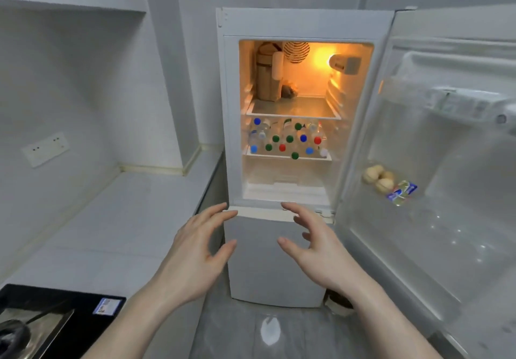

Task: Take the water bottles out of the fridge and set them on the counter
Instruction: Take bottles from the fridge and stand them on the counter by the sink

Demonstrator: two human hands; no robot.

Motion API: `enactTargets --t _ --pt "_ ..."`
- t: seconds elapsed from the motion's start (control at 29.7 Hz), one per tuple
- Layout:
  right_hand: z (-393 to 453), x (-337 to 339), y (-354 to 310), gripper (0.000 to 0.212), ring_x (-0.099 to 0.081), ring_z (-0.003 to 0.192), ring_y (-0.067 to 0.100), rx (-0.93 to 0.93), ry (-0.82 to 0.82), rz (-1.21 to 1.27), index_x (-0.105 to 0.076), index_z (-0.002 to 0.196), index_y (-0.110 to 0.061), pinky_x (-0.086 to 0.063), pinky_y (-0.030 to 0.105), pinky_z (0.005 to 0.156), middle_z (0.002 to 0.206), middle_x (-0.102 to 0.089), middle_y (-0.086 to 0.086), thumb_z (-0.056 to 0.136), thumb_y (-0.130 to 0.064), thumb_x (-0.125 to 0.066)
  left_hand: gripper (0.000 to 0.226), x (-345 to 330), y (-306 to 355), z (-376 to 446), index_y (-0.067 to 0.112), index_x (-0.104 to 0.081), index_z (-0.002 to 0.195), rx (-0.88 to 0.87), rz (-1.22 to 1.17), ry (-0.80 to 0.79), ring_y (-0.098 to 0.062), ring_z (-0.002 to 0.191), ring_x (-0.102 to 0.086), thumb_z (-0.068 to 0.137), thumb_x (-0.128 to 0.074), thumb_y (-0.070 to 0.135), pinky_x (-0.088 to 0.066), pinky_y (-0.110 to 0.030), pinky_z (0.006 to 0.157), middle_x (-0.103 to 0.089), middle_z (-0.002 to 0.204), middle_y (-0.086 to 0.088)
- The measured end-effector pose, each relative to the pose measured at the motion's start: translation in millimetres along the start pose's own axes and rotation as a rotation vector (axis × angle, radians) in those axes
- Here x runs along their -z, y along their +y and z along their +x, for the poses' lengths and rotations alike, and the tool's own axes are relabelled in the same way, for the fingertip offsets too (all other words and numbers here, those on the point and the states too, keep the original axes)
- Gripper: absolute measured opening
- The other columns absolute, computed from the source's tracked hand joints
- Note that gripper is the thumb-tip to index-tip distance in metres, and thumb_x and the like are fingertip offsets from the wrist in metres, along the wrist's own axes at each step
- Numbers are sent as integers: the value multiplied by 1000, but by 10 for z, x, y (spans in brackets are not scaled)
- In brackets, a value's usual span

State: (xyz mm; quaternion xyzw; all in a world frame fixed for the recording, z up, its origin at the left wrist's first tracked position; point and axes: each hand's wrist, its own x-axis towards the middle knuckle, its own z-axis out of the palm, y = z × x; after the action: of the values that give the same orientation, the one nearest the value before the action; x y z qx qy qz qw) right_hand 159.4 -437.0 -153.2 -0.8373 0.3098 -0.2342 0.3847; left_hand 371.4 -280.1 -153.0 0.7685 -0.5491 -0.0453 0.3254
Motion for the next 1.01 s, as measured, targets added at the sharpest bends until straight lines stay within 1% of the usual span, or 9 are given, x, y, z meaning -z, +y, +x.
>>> enactTargets --t 0.13,0.24,0.3,0.44,0.54,0.61,0.74,0.91,1.01 --pt "257 363 319 62 -46 133 -3 -2 52 7 -42 147 -50 -42 33 115 147 -41 -35 95 -33 -71 54 -276 211 467 44 -48 145 -27 1 -24 -2 146 -32 92 -57 51 -29 -37 122 -36 157 23" --pt "367 538 505 62 -46 135 -3 -15 91 13 -42 147 -50 -42 34 116 148 -41 -36 95 -33 -71 51 -405 322 731 45 -49 144 -42 -13 -43 -2 145 -34 95 -65 40 -28 -34 122 -36 156 26" --pt "425 653 618 62 -46 134 -3 -31 124 11 -43 147 -49 -42 33 116 147 -41 -36 94 -32 -72 52 -498 367 927 46 -50 142 -58 -16 -49 -3 144 -36 94 -67 37 -30 -35 121 -37 155 27" --pt "550 803 786 61 -46 133 -5 -56 170 -1 -44 146 -49 -42 28 113 146 -43 -34 94 -32 -73 49 -643 417 1288 46 -51 142 -87 -36 -84 -7 141 -41 95 -65 40 -37 -41 117 -38 155 27" --pt "686 892 879 61 -48 131 -4 -88 207 -8 -45 146 -48 -42 24 111 146 -43 -33 94 -32 -73 48 -749 422 1594 47 -50 142 -127 -51 -109 -3 142 -39 95 -63 41 -40 -41 115 -36 156 28" --pt "809 937 935 61 -48 131 -4 -101 229 -23 -45 146 -47 -42 22 109 145 -44 -32 94 -31 -73 48 -814 399 1818 47 -50 142 -151 -56 -115 -1 142 -37 96 -62 41 -39 -39 115 -35 155 29" --pt "1139 943 1007 60 -47 131 -7 -123 259 -29 -45 144 -50 -43 24 108 143 -44 -36 94 -33 -72 47 -891 271 2242 47 -49 142 -185 -89 -148 0 143 -36 97 -62 41 -34 -32 117 -36 154 30" --pt "1824 852 1047 58 -47 130 -6 -148 275 -22 -44 144 -52 -44 27 108 138 -43 -39 95 -36 -70 47 -910 -42 2840 46 -49 142 -175 -146 -178 0 141 -37 98 -62 40 -35 -29 116 -38 153 29" --pt "2221 787 1035 57 -48 129 -3 -179 285 -13 -44 145 -50 -44 30 110 142 -43 -34 96 -37 -69 47 -890 -212 3168 45 -48 143 -172 -136 -198 -1 142 -35 98 -62 40 -29 -23 115 -39 153 26"
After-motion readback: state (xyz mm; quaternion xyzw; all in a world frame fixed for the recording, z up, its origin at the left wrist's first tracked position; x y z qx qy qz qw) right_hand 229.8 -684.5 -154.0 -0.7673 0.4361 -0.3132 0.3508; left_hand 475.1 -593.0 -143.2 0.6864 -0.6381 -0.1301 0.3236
